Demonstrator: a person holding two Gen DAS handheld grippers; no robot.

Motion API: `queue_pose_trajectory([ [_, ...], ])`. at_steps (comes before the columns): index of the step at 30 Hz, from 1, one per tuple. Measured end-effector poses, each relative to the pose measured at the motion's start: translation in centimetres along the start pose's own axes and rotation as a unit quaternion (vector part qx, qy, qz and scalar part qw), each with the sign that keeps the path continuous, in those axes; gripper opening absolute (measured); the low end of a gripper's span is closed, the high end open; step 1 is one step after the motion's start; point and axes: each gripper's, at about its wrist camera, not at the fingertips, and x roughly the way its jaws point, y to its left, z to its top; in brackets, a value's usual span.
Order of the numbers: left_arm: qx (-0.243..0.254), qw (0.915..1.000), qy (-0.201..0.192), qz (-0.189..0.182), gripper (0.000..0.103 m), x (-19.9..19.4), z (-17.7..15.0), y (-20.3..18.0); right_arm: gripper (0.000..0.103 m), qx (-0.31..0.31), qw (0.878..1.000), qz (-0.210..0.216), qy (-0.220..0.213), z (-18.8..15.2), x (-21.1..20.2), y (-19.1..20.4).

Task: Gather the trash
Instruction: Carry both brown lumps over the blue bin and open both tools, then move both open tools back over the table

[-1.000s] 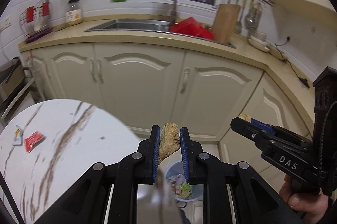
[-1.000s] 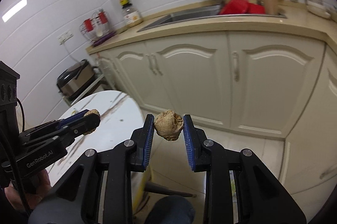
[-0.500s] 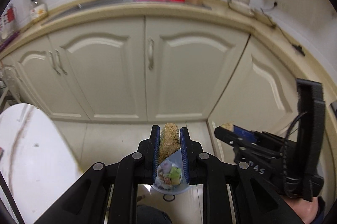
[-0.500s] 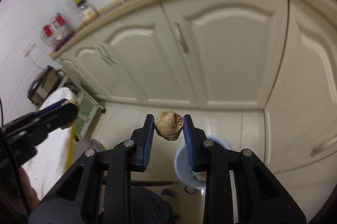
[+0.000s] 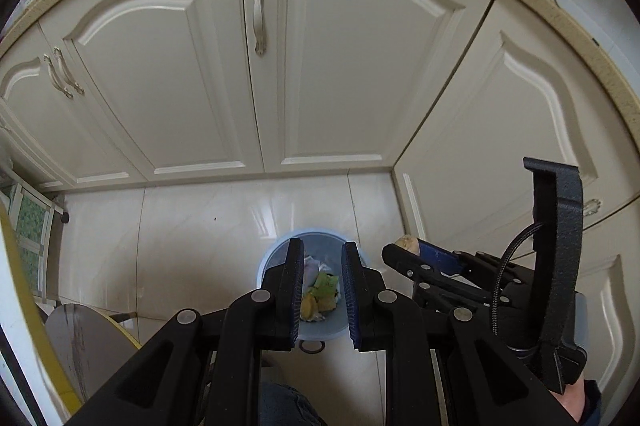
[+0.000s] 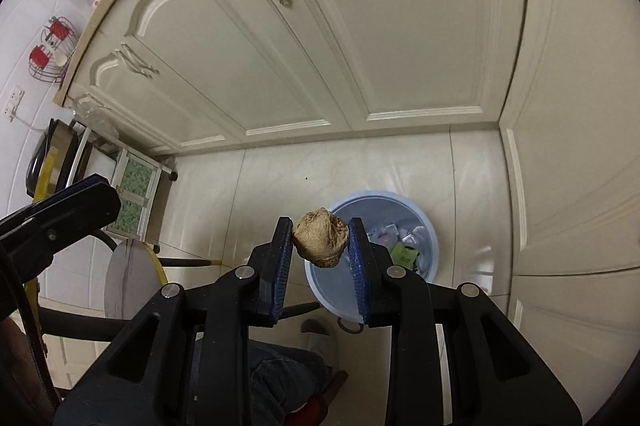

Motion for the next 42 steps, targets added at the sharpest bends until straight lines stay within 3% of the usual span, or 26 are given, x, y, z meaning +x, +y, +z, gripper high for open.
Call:
queue_pose_trajectory([
  [4, -0.008, 0.9999, 0.004, 0.008, 0.019, 1.4, 0.7, -0.3, 0.030, 0.005, 1.000, -0.004, 0.006, 0.3, 1.0, -0.3],
  [5, -0.009, 0.9999, 0.002, 0.010, 0.025, 1.4, 0.6, -0.3, 0.039, 0.006, 1.000, -0.006, 0.007, 0.4, 1.1, -0.3],
  [6, -0.010, 0.9998, -0.001, 0.014, 0.038, 1.3, 0.3, -0.3, 0.048, 0.008, 1.000, -0.008, 0.007, 0.5, 1.1, -0.4],
  [7, -0.012, 0.9997, -0.007, 0.021, 0.047, 1.2, 0.5, -0.3, 0.072, 0.013, 1.000, -0.012, 0.004, 0.4, 1.1, -0.5],
  [8, -0.016, 0.9994, -0.013, 0.028, 0.064, 0.4, -0.1, -0.2, 0.091, 0.018, 1.000, -0.014, 0.000, 0.3, 1.0, -0.7],
  [9, -0.023, 0.9988, -0.022, 0.037, 0.077, 0.1, -0.1, -0.1, 0.095, 0.024, 1.000, -0.012, -0.003, 0.3, 0.9, -0.9],
  [11, -0.034, 0.9977, -0.035, 0.047, 0.085, -0.8, -0.4, 0.2, 0.103, 0.033, 0.999, -0.019, -0.003, 0.3, 0.7, -1.2],
  [18, -0.044, 0.9940, -0.056, 0.083, 0.088, -3.6, -1.4, 0.3, 0.103, 0.046, 0.998, -0.043, -0.014, 0.0, -1.2, -0.9],
  [26, -0.079, 0.9877, -0.114, 0.071, 0.094, -10.9, -4.9, 1.8, 0.103, 0.034, 0.997, -0.033, -0.055, 0.2, -5.8, 2.6],
  [31, -0.103, 0.9808, -0.149, 0.073, 0.095, -16.2, -8.0, 4.0, 0.103, 0.012, 0.996, -0.022, -0.086, 0.3, -9.1, 6.4],
  [42, -0.144, 0.9604, -0.217, 0.099, 0.101, -28.8, -18.4, 9.4, 0.103, -0.074, 0.987, 0.022, -0.140, -0.9, -14.7, 18.6],
])
